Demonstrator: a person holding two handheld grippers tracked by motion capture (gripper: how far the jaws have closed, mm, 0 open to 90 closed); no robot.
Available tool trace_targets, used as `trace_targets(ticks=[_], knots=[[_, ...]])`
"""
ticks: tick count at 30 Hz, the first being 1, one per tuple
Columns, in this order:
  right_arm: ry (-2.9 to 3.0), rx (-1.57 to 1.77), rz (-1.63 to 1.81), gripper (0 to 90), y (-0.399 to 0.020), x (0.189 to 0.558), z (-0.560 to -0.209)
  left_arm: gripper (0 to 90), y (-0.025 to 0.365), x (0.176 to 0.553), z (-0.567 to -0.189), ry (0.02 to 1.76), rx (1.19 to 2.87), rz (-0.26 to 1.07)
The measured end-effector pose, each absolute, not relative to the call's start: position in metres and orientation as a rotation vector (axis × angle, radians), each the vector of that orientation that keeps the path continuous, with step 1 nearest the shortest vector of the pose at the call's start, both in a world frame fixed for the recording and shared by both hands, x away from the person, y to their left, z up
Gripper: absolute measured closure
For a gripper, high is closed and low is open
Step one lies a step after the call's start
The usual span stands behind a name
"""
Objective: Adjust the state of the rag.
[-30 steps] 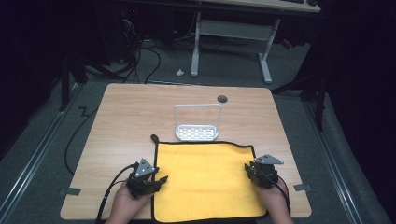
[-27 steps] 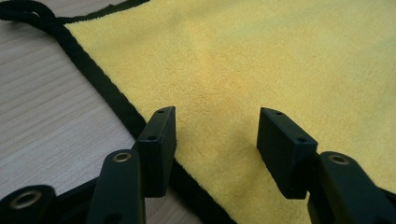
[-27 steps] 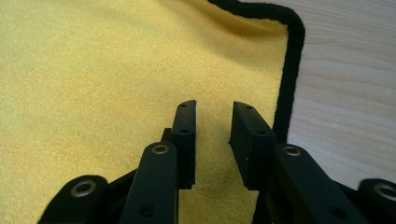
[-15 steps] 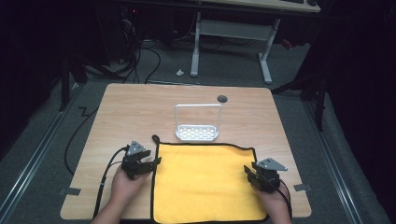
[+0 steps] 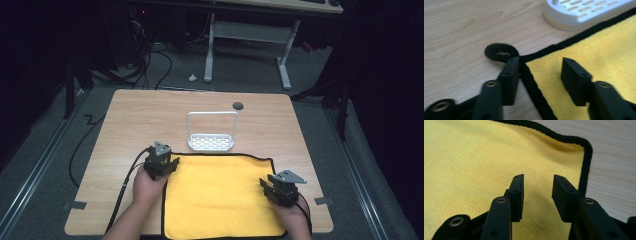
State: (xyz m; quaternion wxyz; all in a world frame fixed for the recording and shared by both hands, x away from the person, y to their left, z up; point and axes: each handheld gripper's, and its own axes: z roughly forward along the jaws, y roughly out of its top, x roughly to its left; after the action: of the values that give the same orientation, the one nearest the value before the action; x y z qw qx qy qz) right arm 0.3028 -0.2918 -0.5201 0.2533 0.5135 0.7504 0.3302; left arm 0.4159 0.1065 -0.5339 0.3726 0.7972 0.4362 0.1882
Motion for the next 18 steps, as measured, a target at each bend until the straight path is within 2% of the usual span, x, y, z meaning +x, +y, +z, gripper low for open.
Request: trace_targets(ticks=[2,7,9,13,18], knots=[[2.043,1.392,0.900,62.8,-0.291,0.303,-0.520,57.4,0.105,0.414,-0.534,1.106,2.043,0.480],[2.055,1.365,0.919,62.7,-0.285,0.301,-0.518,75.8,0.107,0.414,-0.534,1.075,2.039,0.434],[2.056,1.341,0.939,62.3,-0.280,0.299,-0.515,80.8,0.113,0.417,-0.535,1.097,2.008,0.365],[2.074,1.267,0.979,60.3,-0.261,0.292,-0.509,82.9,0.127,0.425,-0.537,1.158,1.912,0.183],[2.114,1.151,1.035,57.0,-0.222,0.281,-0.498,82.8,0.127,0.424,-0.537,1.149,1.918,0.186]])
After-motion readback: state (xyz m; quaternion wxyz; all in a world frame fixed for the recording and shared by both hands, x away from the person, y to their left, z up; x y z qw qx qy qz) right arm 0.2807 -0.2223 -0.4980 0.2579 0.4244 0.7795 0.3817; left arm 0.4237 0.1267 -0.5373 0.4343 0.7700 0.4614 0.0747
